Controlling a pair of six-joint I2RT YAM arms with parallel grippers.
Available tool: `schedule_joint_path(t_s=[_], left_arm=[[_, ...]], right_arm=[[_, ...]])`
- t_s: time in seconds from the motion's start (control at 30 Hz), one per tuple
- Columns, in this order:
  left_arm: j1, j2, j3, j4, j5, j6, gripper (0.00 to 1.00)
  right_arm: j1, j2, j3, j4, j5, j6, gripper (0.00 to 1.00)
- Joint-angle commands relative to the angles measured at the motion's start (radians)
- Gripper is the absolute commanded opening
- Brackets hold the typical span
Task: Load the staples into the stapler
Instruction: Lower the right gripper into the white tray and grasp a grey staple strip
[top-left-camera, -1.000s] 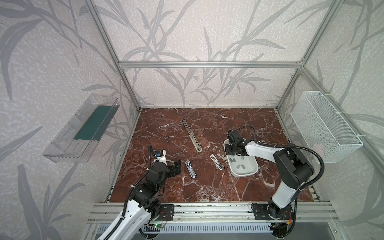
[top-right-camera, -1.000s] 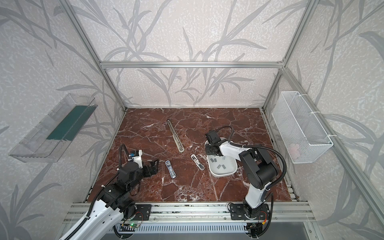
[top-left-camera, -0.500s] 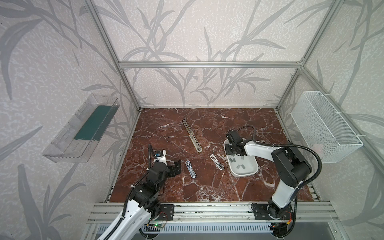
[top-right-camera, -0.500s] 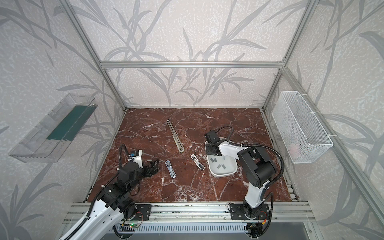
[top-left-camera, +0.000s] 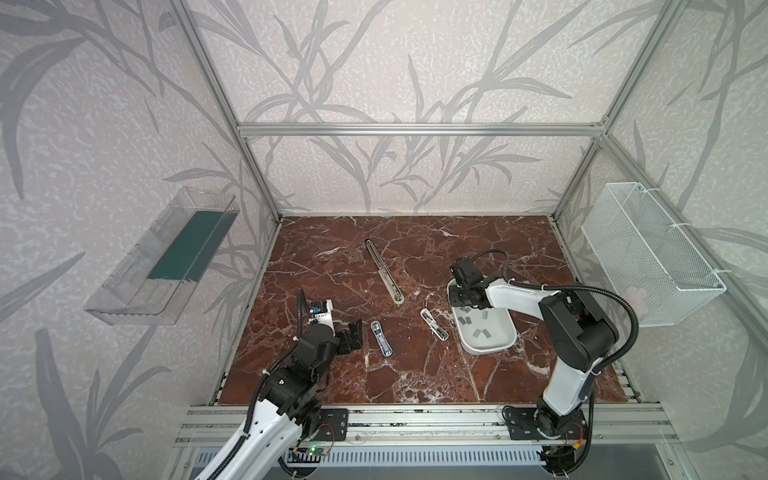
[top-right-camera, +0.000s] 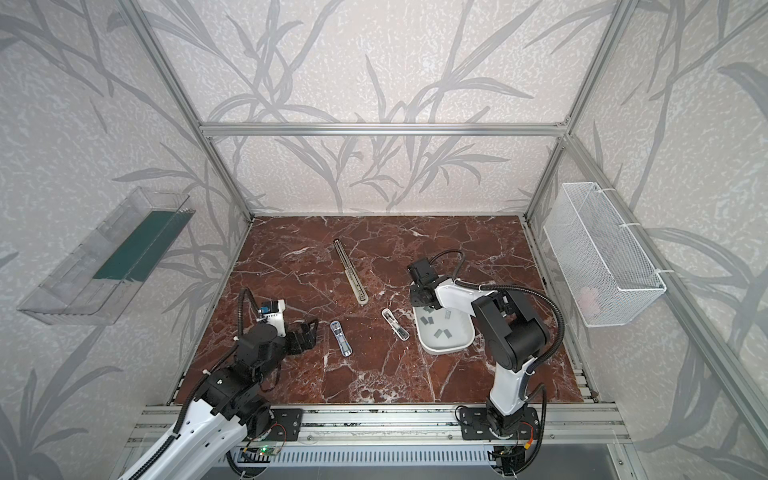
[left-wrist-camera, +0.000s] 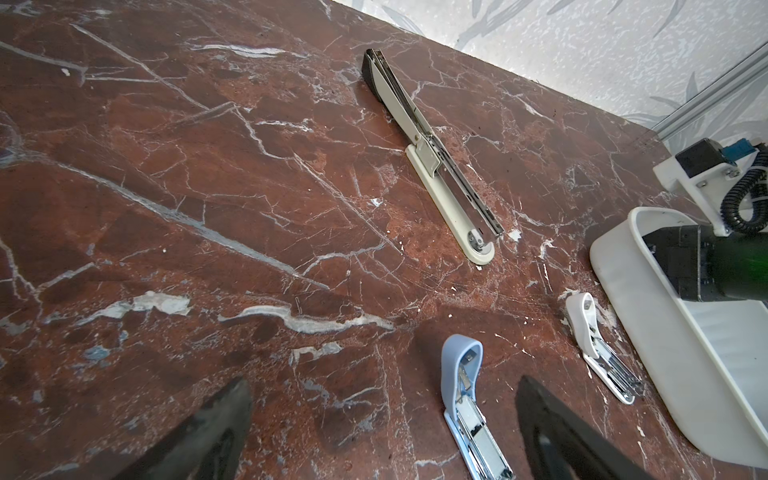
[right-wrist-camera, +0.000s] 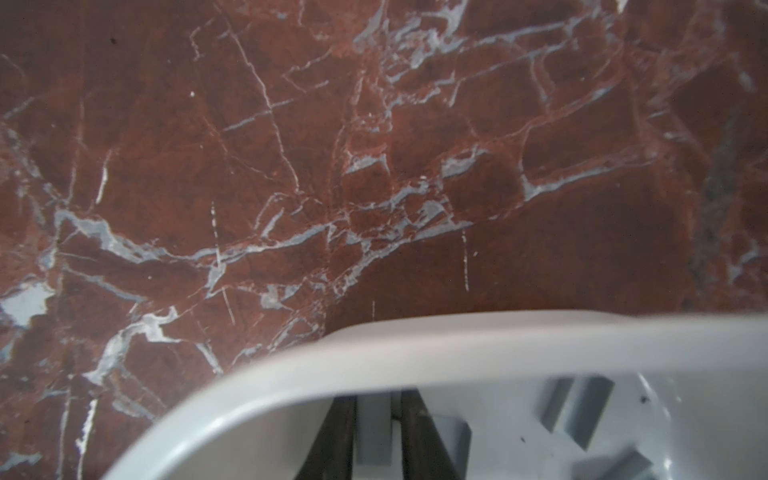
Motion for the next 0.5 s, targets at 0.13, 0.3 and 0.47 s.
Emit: schedule_joint_path(t_s=[0.13, 0.3, 0.47], left_arm=[[0.003, -0.004, 0.004, 0.010, -0.002, 0.013, 0.99], [0.004, -0.004, 0.005, 0.010, 0.000, 0.012, 0.99], [0.003, -0.004, 0.005, 0.010, -0.001, 0.012, 0.99]], right_arm=[[0.005, 0.034, 0.009, -0.041, 0.012, 0.013, 0.18], [0.007, 0.026, 0.010, -0.049, 0.020, 0.013, 0.15], [0.009, 0.028, 0.022, -0.053, 0.028, 0.007, 0.16]])
